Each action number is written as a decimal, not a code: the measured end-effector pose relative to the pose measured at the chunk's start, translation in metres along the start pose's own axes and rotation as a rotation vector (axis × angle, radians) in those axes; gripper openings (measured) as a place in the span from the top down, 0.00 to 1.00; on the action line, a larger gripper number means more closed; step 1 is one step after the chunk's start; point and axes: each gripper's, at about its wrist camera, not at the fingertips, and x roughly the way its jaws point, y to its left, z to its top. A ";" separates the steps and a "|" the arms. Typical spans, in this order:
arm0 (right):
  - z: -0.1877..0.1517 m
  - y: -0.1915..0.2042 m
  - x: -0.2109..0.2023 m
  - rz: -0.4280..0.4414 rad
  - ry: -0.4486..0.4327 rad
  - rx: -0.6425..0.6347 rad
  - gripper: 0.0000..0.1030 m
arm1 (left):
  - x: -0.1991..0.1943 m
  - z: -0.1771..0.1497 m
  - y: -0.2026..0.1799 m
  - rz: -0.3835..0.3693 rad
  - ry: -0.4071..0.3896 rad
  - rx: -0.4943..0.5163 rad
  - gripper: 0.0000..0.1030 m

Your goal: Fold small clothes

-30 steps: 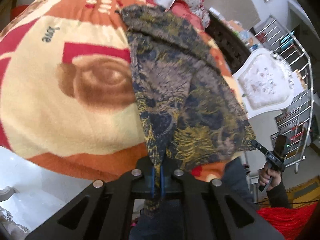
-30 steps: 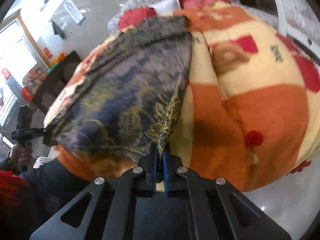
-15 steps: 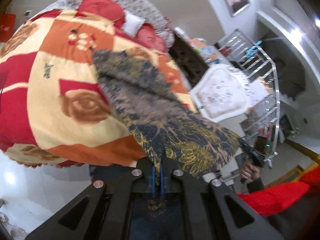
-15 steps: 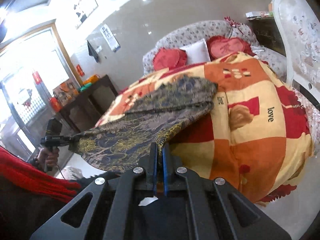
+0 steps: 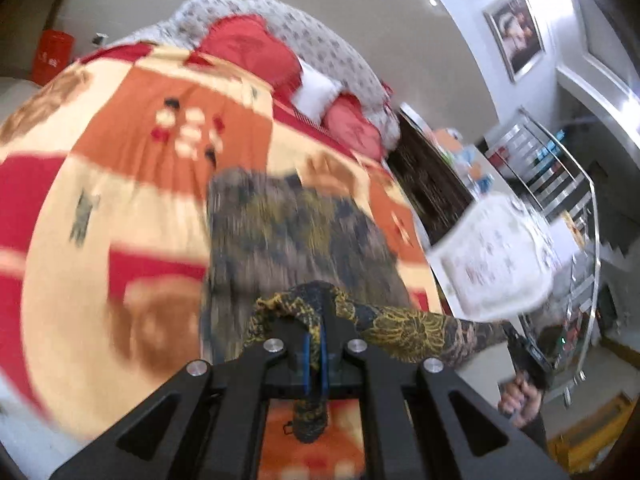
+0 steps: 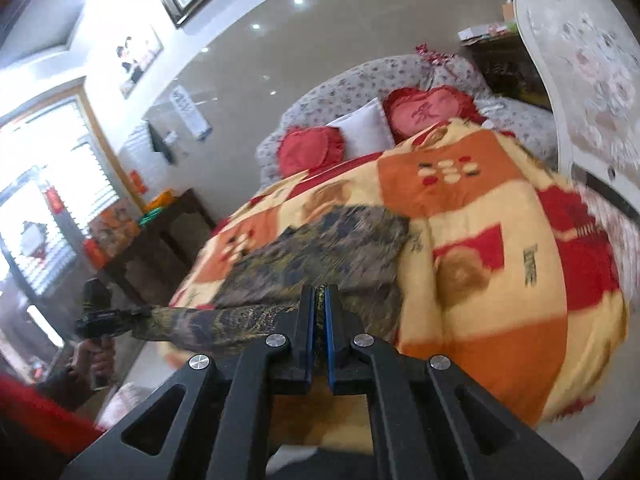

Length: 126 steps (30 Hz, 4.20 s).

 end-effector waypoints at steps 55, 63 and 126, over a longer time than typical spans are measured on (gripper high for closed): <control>0.097 -0.019 0.289 -0.323 0.155 -0.026 0.60 | 0.240 0.104 -0.028 0.462 0.012 0.239 0.62; 0.080 -0.025 0.349 -0.433 0.226 -0.005 0.57 | 0.306 0.090 -0.007 0.592 0.089 0.233 0.46; 0.021 0.066 0.313 -0.402 0.319 -0.269 0.46 | 0.250 0.029 -0.047 0.437 0.062 0.372 0.36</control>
